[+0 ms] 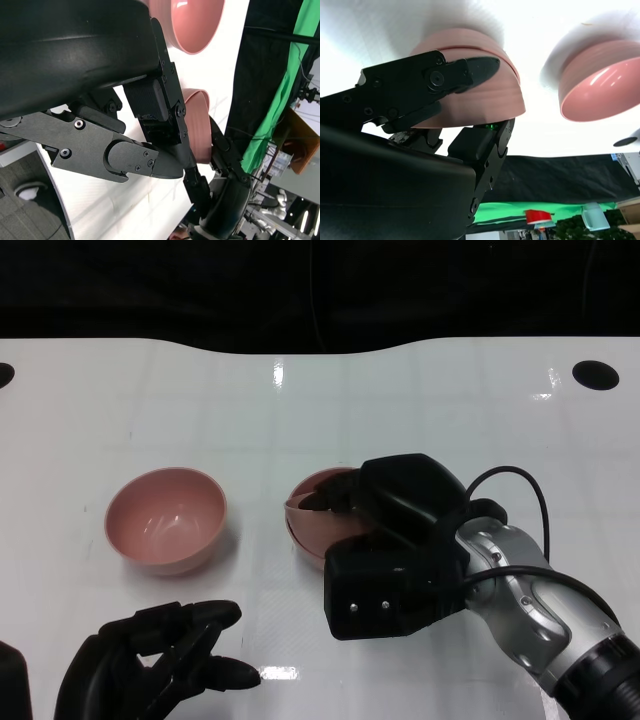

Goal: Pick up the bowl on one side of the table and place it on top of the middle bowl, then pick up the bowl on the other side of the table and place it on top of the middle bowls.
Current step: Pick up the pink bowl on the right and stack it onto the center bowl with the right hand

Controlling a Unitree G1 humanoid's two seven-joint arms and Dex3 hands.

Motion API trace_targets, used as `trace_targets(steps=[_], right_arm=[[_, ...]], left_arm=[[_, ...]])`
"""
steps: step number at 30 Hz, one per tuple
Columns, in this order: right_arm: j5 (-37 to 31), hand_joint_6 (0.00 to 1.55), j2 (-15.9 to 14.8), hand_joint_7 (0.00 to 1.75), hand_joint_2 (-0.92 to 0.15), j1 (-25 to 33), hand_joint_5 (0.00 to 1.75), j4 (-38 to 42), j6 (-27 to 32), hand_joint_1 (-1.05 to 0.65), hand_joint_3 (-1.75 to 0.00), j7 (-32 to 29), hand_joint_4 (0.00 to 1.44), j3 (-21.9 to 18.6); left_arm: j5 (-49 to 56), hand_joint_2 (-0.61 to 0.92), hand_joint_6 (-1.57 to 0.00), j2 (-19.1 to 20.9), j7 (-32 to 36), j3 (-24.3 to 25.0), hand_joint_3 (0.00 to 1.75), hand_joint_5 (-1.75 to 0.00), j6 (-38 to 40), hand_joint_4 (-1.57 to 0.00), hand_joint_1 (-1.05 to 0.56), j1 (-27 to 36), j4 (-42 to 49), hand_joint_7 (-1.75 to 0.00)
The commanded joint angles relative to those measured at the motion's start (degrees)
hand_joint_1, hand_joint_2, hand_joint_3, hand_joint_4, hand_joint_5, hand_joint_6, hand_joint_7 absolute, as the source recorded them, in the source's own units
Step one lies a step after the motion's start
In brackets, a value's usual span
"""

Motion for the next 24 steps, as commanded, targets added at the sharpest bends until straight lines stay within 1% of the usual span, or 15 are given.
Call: trace_targets(steps=[1, 2, 3, 5, 7, 8, 11, 14, 20, 24], right_arm=[[-0.35, 0.72, -1.34, 0.0, -0.92, 0.99, 0.33, -1.36, 0.51, -0.57, -0.22, -0.04, 0.72, 0.1], [-0.42, 0.73, -1.36, 0.0, -0.92, 1.08, 0.33, -1.47, 0.53, -0.57, -0.22, -0.13, 0.73, 0.09], [-0.68, 0.73, -1.56, 0.0, -0.92, 1.63, 0.32, -1.66, -0.37, -0.56, -0.22, -1.66, 0.73, 0.01], [-2.03, 0.78, -2.18, 0.03, -0.92, 2.85, 0.35, -1.89, -2.53, -0.52, -0.17, -6.18, 0.81, 0.29], [-3.76, 0.82, -2.83, 0.04, -0.92, 3.72, 0.37, -2.04, -3.8, -0.48, -0.13, -9.72, 0.86, 0.87], [-4.67, 0.84, -3.15, 0.05, -0.92, 4.01, 0.39, -2.18, -3.98, -0.44, -0.09, -10.77, 0.91, 1.21], [-8.13, 0.89, -4.2, 0.06, -0.91, 4.5, 0.41, -2.16, -4.14, -0.39, -0.04, -14.48, 0.97, 2.67], [-10.46, 0.94, -4.51, 0.07, -0.9, 4.66, 0.44, -0.85, -4.87, -0.37, -0.02, -18.62, 1.02, 3.52], [-13.05, 1.04, -4.65, 0.07, -0.88, 4.24, 0.53, 3.61, -7.12, -0.34, 0.0, -27.04, 1.07, 4.87], [-13.64, 1.07, -4.49, 0.07, -0.87, 3.77, 0.58, 5.97, -8.19, -0.34, 0.0, -30.42, 1.08, 5.27]], left_arm=[[-0.64, 0.92, -1.33, 0.43, 0.71, 0.19, 0.16, -0.83, 0.36, -1.04, -0.44, 0.19, -0.67, -0.02], [-0.66, 0.92, -1.33, 0.43, 0.7, 0.19, 0.17, -0.83, 0.37, -1.04, -0.43, 0.18, -0.66, -0.02], [-0.69, 0.92, -1.33, 0.47, 0.67, 0.19, 0.17, -0.84, 0.37, -1.03, -0.43, 0.18, -0.73, -0.02], [-0.6, 0.92, -1.33, 0.51, 0.85, 0.19, 0.18, -0.86, 0.41, -1.03, -0.42, 0.14, -0.97, -0.02], [-0.5, 0.92, -1.33, 0.56, 0.93, 0.16, 0.19, -0.9, 0.42, -1.01, -0.41, 0.05, -1.11, -0.02], [-0.5, 0.92, -1.33, 0.57, 0.96, 0.14, 0.19, -0.93, 0.48, -0.99, -0.41, 0.02, -1.19, -0.02], [-0.63, 0.92, -1.33, 0.59, 1.24, 0.16, 0.19, -0.96, 1.02, -0.98, -0.41, -0.04, -1.55, -0.02], [-0.69, 0.92, -1.34, 0.56, 1.64, 0.22, 0.19, -0.98, 1.59, -0.98, -0.4, -0.12, -1.87, -0.03], [-0.47, 0.92, -1.33, 0.62, 1.74, 0.14, 0.19, -1.0, 1.7, -0.97, -0.39, -0.23, -2.34, -0.03], [-0.63, 0.92, -1.33, 0.49, 1.93, 0.13, 0.2, -1.02, 2.04, -0.96, -0.38, -0.12, -2.81, -0.03]])
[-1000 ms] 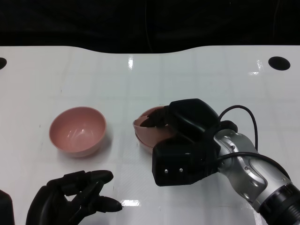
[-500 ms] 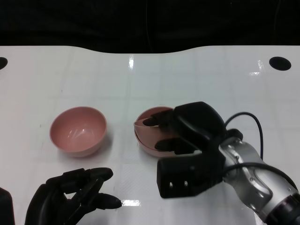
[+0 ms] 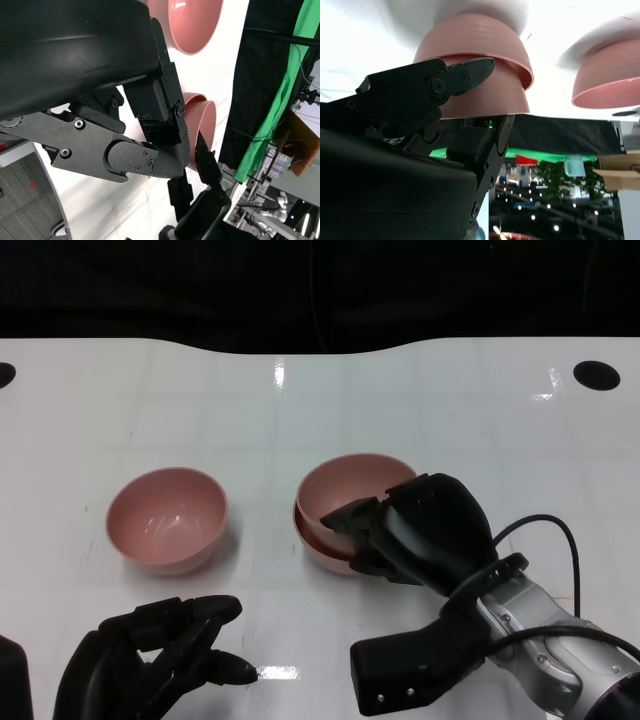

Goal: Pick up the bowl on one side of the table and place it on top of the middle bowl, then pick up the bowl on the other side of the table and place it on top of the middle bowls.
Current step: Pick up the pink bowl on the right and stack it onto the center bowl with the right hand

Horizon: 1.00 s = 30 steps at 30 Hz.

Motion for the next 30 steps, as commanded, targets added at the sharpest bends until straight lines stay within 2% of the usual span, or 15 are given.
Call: trace_targets(steps=[1, 5, 8, 13, 15, 19, 22, 23, 24, 26, 28, 29, 30], right_arm=[[-0.27, 1.07, -0.47, 0.06, -0.87, -0.84, 0.59, 1.74, -0.88, -0.34, 0.0, -2.7, 1.08, 0.29], [0.55, 1.05, -0.01, 0.04, -0.88, -1.05, 0.61, 3.14, -2.45, -0.36, 0.0, -5.24, 1.05, 0.07], [2.03, 1.01, 0.33, 0.01, -0.9, -1.02, 0.6, 2.89, -3.64, -0.39, -0.01, -4.85, 1.0, -0.52], [4.22, 0.95, 0.58, 0.0, -0.91, -0.9, 0.63, 2.32, -4.9, -0.41, -0.01, -2.79, 0.97, -1.28], [5.1, 0.89, 0.68, 0.0, -0.91, -0.68, 0.62, 1.78, -4.99, -0.43, 0.0, -1.25, 0.91, -1.62], [6.24, 0.76, 0.76, 0.0, -0.9, -0.2, 0.75, 0.48, -4.5, -0.49, 0.0, 1.57, 0.78, -2.02], [6.5, 0.74, 0.72, 0.0, -0.89, -0.01, 0.77, -0.08, -4.25, -0.51, 0.0, 2.38, 0.74, -2.11], [6.14, 0.73, 0.46, 0.0, -0.89, 0.14, 0.77, -1.46, -2.75, -0.51, 0.0, 4.77, 0.73, -1.94], [5.87, 0.62, 0.26, 0.0, -0.89, 0.29, 0.62, -2.59, -1.56, -0.58, 0.0, 6.64, 0.57, -1.81], [5.39, 0.54, -0.14, 0.0, -0.9, 0.77, 0.48, -5.24, 1.25, -0.63, 0.0, 11.0, 0.49, -1.57], [5.27, 0.46, -0.42, 0.0, -0.91, 1.37, 0.39, -7.55, 3.38, -0.68, -0.01, 14.39, 0.4, -1.49], [5.22, 0.44, -0.55, 0.0, -0.92, 1.61, 0.37, -8.28, 3.89, -0.69, -0.01, 15.16, 0.38, -1.48], [5.17, 0.43, -0.67, 0.0, -0.91, 1.79, 0.35, -8.8, 4.2, -0.71, 0.0, 15.64, 0.37, -1.47]], left_arm=[[-0.55, 0.92, -1.33, 0.46, 0.95, 0.13, 0.21, -1.03, 0.46, -0.95, -0.38, 0.01, -1.13, -0.03], [-0.73, 0.92, -1.33, 0.42, 1.25, 0.1, 0.22, -1.08, 1.05, -0.92, -0.36, -0.08, -1.57, -0.03], [-0.91, 0.92, -1.33, 0.38, 1.29, 0.18, 0.23, -1.1, 1.34, -0.92, -0.35, -0.14, -1.82, -0.04], [-0.96, 0.92, -1.32, 0.5, 1.6, 0.14, 0.22, -1.12, 1.9, -0.91, -0.34, -0.25, -2.34, -0.04], [-0.75, 0.92, -1.32, 0.54, 1.84, 0.02, 0.23, -1.14, 1.98, -0.9, -0.33, -0.27, -2.58, -0.05], [-0.92, 0.92, -1.32, 0.68, 1.93, -0.14, 0.25, -1.17, 1.98, -0.88, -0.32, -0.31, -2.73, -0.06], [-1.02, 0.92, -1.31, 0.75, 1.97, -0.2, 0.26, -1.18, 1.95, -0.87, -0.31, -0.31, -2.72, -0.06], [-1.11, 0.92, -1.31, 0.65, 2.38, -0.18, 0.26, -1.18, 2.33, -0.87, -0.31, -0.34, -3.02, -0.06], [-1.19, 0.92, -1.31, 0.58, 2.71, -0.18, 0.25, -1.19, 2.63, -0.87, -0.31, -0.36, -3.25, -0.07], [-1.34, 0.92, -1.3, 0.66, 2.99, -0.24, 0.24, -1.21, 2.98, -0.86, -0.31, -0.4, -3.62, -0.08], [-1.34, 0.92, -1.28, 0.78, 3.07, -0.34, 0.26, -1.25, 3.05, -0.84, -0.29, -0.4, -3.83, -0.12], [-1.39, 0.92, -1.22, 0.83, 3.04, -0.33, 0.27, -1.26, 3.1, -0.83, -0.29, -0.46, -3.84, -0.25], [-1.43, 0.92, -1.04, 0.89, 2.98, -0.3, 0.28, -1.28, 3.11, -0.82, -0.28, -0.52, -3.78, -0.58]])
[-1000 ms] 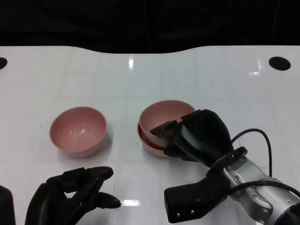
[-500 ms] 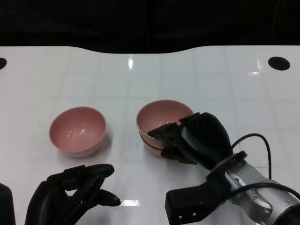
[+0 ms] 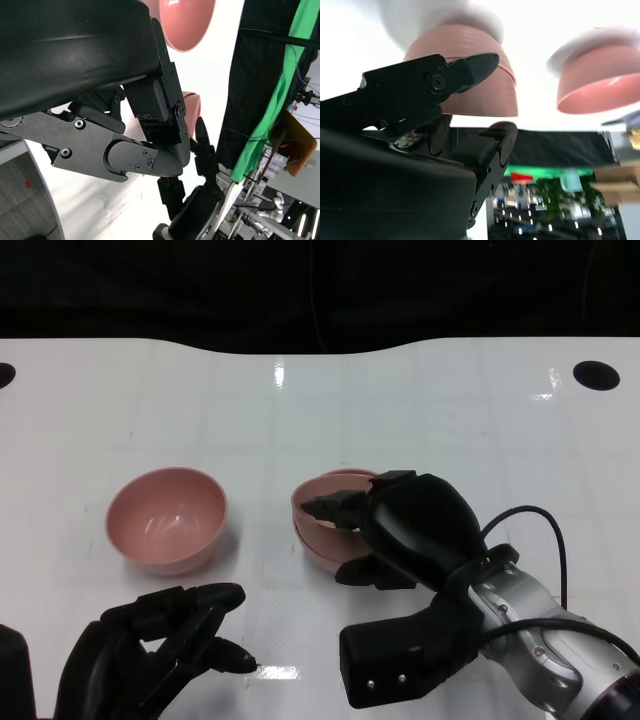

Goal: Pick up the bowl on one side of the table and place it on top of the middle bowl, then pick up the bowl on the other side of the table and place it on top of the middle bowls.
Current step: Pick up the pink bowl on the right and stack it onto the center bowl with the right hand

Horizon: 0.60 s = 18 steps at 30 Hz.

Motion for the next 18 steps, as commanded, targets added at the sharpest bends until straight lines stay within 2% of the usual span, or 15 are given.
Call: trace_targets(steps=[1, 3, 5, 10, 18], right_arm=[[-0.35, 0.41, -1.36, 0.0, -0.91, 1.28, 0.33, -2.68, 1.74, -0.72, 0.0, 2.6, 0.36, -0.24], [-0.59, 0.38, -1.64, 0.0, -0.91, 1.64, 0.31, -3.78, 2.39, -0.75, 0.0, 3.56, 0.33, -0.24], [-0.73, 0.36, -1.75, 0.0, -0.92, 1.91, 0.29, -4.46, 2.79, -0.77, 0.0, 4.03, 0.3, -0.29], [-1.11, 0.28, -1.98, 0.0, -0.92, 2.86, 0.25, -6.15, 2.7, -0.81, -0.02, 3.18, 0.23, -0.74], [-1.36, 0.26, -2.78, 0.0, -0.92, 4.55, 0.28, -9.56, 1.19, -0.85, -0.05, 0.33, 0.18, -1.85]], left_arm=[[-0.23, 0.92, -0.96, 0.9, 0.61, 0.29, 0.29, -1.29, 0.43, -0.81, -0.28, -0.3, -0.59, -0.74], [-0.29, 0.91, -0.88, 0.94, 0.69, 0.26, 0.31, -1.3, 0.57, -0.81, -0.27, -0.36, -0.76, -0.89], [-0.32, 0.91, -0.85, 0.95, 0.77, 0.24, 0.32, -1.3, 0.71, -0.81, -0.26, -0.37, -0.9, -0.95], [-0.28, 0.9, -0.83, 0.9, 1.09, 0.22, 0.35, -1.31, 1.01, -0.81, -0.25, -0.32, -1.35, -0.98], [-0.63, 0.87, -0.82, 0.84, 1.46, 0.3, 0.41, -1.32, 1.58, -0.82, -0.24, -0.59, -1.7, -1.01]])
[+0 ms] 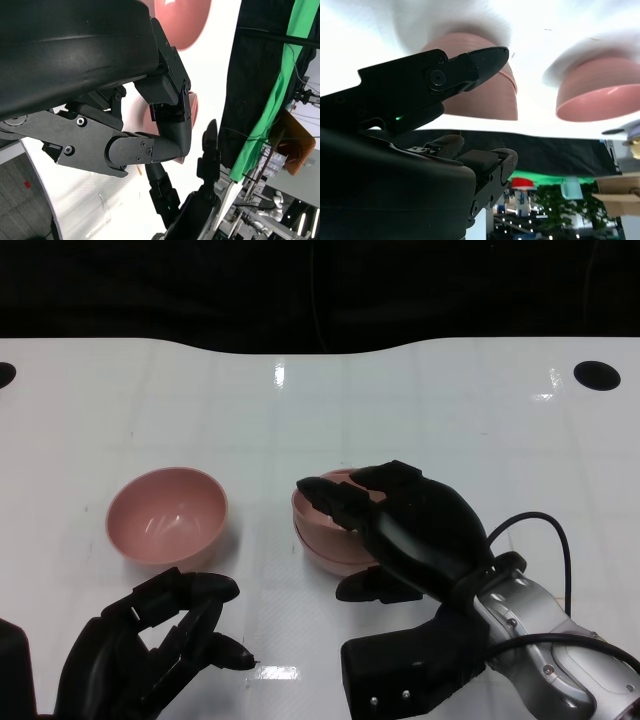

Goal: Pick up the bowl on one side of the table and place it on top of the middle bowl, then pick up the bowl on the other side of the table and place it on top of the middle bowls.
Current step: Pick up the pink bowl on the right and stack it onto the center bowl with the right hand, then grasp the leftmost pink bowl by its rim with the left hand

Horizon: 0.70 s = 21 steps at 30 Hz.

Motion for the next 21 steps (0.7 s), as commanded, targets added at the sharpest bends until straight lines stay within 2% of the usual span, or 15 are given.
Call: trace_targets(steps=[1, 3, 5, 8, 15, 21], right_arm=[[0.74, 0.27, -1.3, 0.01, -0.92, 1.03, 0.34, -1.93, -1.34, -0.84, -0.03, -2.1, 0.17, -1.69], [0.81, 0.28, -1.63, 0.01, -0.92, 1.78, 0.51, -2.91, -2.06, -0.83, -0.03, -2.81, 0.1, -2.18], [0.73, 0.3, -2.01, 0.02, -0.92, 2.58, 0.61, -4.14, -2.35, -0.79, -0.02, -2.8, 0.09, -2.61], [1.37, 0.34, -2.71, 0.04, -0.91, 4.26, 0.66, -6.35, -3.03, -0.74, -0.01, -2.81, 0.11, -3.52], [2.28, 0.4, -4.97, 0.06, -0.91, 8.28, 0.71, -10.22, -5.99, -0.65, 0.0, -3.88, 0.19, -5.95], [4.65, 0.51, -5.74, 0.12, -0.89, 11.74, 0.82, -11.85, -10.27, -0.56, 0.0, -6.91, 0.36, -8.7]], left_arm=[[-0.27, 0.87, -0.82, 0.67, 0.91, 0.37, 0.42, -1.32, 0.39, -0.82, -0.23, -0.35, -0.99, -1.01], [-0.26, 0.86, -0.82, 0.73, 1.0, 0.34, 0.43, -1.33, 0.44, -0.82, -0.23, -0.44, -1.0, -1.02], [-0.09, 0.81, -0.81, 0.83, 1.07, 0.25, 0.53, -1.35, 0.34, -0.81, -0.22, -0.48, -1.03, -1.05], [-0.03, 0.77, -0.8, 0.87, 1.28, 0.28, 0.61, -1.36, 0.5, -0.8, -0.21, -0.69, -0.99, -1.07], [0.11, 0.76, -0.79, 0.92, 1.4, 0.26, 0.66, -1.38, 0.47, -0.8, -0.2, -1.13, -0.69, -1.11], [0.41, 0.75, -0.78, 1.01, 1.55, 0.21, 0.66, -1.38, 0.42, -0.79, -0.21, -1.43, -0.62, -1.11]])
